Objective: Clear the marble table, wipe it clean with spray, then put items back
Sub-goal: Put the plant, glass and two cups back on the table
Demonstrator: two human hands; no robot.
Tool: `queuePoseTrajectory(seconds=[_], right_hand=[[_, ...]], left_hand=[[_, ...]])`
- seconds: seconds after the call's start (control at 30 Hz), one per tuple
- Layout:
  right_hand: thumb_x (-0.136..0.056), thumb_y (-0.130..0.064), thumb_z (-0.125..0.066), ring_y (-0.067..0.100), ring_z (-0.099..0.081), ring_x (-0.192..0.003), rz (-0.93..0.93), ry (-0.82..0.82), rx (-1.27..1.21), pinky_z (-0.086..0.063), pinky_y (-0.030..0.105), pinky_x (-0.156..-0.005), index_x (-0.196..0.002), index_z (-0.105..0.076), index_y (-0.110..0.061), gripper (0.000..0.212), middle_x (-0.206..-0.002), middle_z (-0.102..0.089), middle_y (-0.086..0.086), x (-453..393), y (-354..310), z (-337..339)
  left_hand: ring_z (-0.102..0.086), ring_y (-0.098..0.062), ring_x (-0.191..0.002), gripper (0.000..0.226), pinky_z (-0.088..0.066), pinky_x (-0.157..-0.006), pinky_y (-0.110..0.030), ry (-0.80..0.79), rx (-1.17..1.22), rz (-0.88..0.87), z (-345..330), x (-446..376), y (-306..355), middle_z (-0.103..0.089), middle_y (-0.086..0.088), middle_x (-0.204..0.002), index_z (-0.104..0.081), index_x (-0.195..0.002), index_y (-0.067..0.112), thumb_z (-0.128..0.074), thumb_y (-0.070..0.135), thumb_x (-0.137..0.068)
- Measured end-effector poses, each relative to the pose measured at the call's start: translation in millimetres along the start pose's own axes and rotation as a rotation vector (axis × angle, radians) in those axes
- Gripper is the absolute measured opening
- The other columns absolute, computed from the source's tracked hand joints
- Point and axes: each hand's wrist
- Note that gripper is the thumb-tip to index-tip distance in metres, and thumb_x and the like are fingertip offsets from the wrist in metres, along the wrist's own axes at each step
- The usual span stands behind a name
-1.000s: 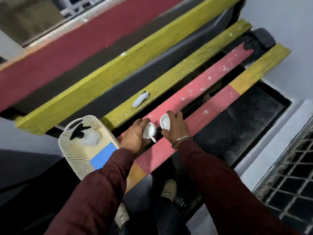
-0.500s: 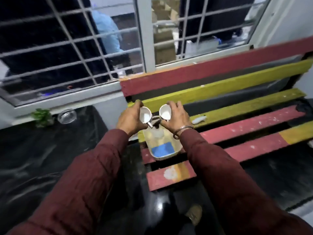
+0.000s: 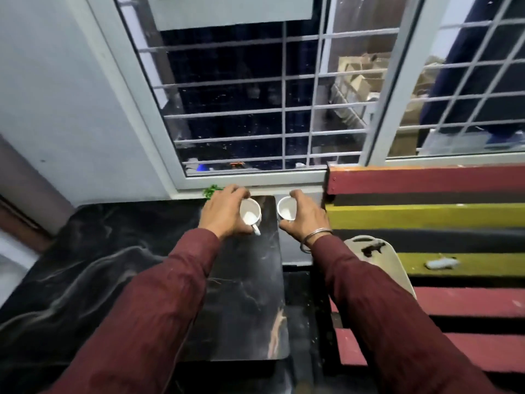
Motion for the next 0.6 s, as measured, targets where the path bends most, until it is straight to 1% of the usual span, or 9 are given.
queuePoseTrajectory(seconds=[0.1,0.2,0.3,0.43,0.53,0.6], right_hand=[[-0.069,-0.038,-0.07,0.036,-0.057,-0.106,0.006,-0.023,-0.062,-0.049,0.039,-0.084,-0.127,-0.044,-0.018,0.066,-0.12,-0.059,0.01,-23,-33,-25],[-0.07,-0.037,-0.071,0.035,-0.057,-0.106,0.037,-0.036,-0.128,-0.047,0.037,-0.084,-0.125,-0.044,-0.016,0.065,-0.12,-0.058,0.012,-46,-65,-54],[-0.071,-0.039,-0.073,0.035,-0.058,-0.103,0.064,-0.065,-0.182,-0.047,0.037,-0.082,-0.121,-0.044,-0.016,0.062,-0.116,-0.059,0.012,-67,-101,-83],[-0.069,-0.043,-0.074,0.035,-0.058,-0.104,0.103,-0.092,-0.226,-0.048,0.039,-0.083,-0.12,-0.045,-0.014,0.065,-0.115,-0.06,0.013,-80,-144,-116],[-0.069,-0.038,-0.075,0.034,-0.057,-0.104,0.106,-0.116,-0.214,-0.047,0.037,-0.083,-0.118,-0.047,-0.016,0.061,-0.114,-0.06,0.012,-88,-174,-144],[-0.067,-0.036,-0.076,0.033,-0.056,-0.105,0.122,-0.131,-0.184,-0.048,0.038,-0.085,-0.119,-0.047,-0.018,0.062,-0.115,-0.056,0.011,-93,-194,-170]], left_hand=[[-0.061,-0.031,-0.108,0.08,-0.05,-0.086,-0.039,-0.043,0.063,0.058,11,0,-43,-0.065,-0.006,-0.121,-0.06,-0.12,0.02,-0.094,0.039,-0.051],[-0.063,-0.031,-0.105,0.078,-0.051,-0.086,-0.039,-0.014,0.138,0.154,21,-1,-87,-0.069,-0.009,-0.117,-0.06,-0.12,0.015,-0.096,0.033,-0.053],[-0.065,-0.028,-0.098,0.072,-0.053,-0.082,-0.036,0.016,0.187,0.239,31,1,-132,-0.07,-0.004,-0.109,-0.056,-0.112,0.024,-0.096,0.034,-0.053],[-0.065,-0.024,-0.093,0.076,-0.053,-0.081,-0.035,-0.006,0.229,0.288,41,5,-185,-0.069,0.0,-0.103,-0.058,-0.113,0.022,-0.098,0.034,-0.049],[-0.065,-0.021,-0.092,0.073,-0.053,-0.08,-0.034,0.003,0.297,0.337,44,10,-227,-0.069,0.003,-0.101,-0.058,-0.109,0.027,-0.098,0.033,-0.048],[-0.064,-0.02,-0.09,0.072,-0.052,-0.078,-0.034,0.012,0.358,0.37,43,13,-263,-0.069,0.004,-0.099,-0.058,-0.106,0.027,-0.099,0.03,-0.047]])
Point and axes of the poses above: each hand's wrist, its own x-axis away from the middle knuckle, its own z-axis out of the back of the hand, y = z × x
